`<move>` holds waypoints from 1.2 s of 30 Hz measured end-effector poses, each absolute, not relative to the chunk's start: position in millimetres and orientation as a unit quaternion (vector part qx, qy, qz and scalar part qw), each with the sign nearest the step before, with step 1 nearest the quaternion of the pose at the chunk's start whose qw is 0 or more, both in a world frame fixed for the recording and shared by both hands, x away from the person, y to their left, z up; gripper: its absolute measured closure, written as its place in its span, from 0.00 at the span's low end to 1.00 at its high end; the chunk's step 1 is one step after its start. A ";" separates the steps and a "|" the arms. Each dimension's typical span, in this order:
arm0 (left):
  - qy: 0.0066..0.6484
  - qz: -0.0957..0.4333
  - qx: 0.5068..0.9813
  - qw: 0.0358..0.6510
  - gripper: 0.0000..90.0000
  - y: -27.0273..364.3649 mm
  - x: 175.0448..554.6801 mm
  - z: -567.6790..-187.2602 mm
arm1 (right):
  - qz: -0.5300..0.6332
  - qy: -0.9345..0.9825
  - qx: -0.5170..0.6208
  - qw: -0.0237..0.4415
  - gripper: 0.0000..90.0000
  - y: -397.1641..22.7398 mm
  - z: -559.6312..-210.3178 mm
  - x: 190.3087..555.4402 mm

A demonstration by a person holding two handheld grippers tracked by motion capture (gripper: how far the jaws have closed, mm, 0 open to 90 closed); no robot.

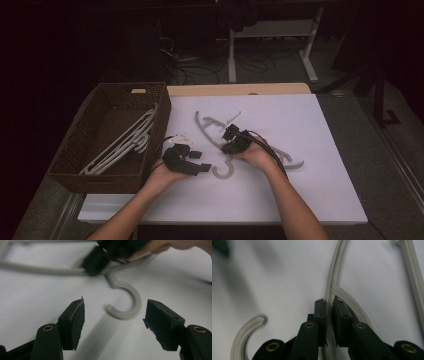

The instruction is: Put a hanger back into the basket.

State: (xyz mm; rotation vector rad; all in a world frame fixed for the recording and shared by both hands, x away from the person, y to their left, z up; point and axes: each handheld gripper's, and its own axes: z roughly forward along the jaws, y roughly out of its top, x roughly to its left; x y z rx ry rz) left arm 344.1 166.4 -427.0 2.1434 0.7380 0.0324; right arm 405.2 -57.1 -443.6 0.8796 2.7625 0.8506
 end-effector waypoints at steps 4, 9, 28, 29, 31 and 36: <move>0.299 0.015 0.855 0.424 0.36 167.4 344.5 -426.7 | 0.295 0.925 0.236 0.029 0.90 -61.3 -445.3 376.5; 0.297 0.016 0.856 0.423 0.36 165.6 343.8 -427.2 | 0.288 0.944 0.161 -0.006 0.91 -63.3 -444.0 339.7; 0.272 0.013 0.864 0.423 0.36 164.3 342.8 -426.5 | 0.364 0.869 0.329 0.060 0.98 -166.9 -412.2 326.2; 0.271 0.012 0.865 0.423 0.36 164.1 342.8 -426.5 | 0.358 0.866 0.343 0.068 0.99 -173.1 -412.1 327.5; 0.267 0.011 0.867 0.420 0.36 164.0 343.1 -427.1 | 0.348 0.859 0.365 0.086 0.99 -184.6 -413.1 331.4; 0.261 0.008 0.871 0.416 0.36 162.6 342.7 -428.6 | 0.311 0.849 0.413 0.113 0.99 -202.6 -419.8 340.8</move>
